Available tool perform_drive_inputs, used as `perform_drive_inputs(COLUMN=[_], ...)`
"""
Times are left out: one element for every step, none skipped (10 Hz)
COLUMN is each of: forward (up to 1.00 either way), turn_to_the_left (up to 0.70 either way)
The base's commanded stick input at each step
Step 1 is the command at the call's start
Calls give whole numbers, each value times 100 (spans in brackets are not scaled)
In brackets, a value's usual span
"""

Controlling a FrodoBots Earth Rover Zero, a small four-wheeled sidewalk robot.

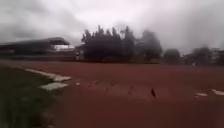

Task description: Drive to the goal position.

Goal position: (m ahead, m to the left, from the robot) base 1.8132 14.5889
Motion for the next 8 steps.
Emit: perform_drive_inputs(forward=[70, 70, 70, 70, 70, 70, 70, 70], turn_to_the_left=[-23, -29, -12, 0, 0, 0, 0, 0])
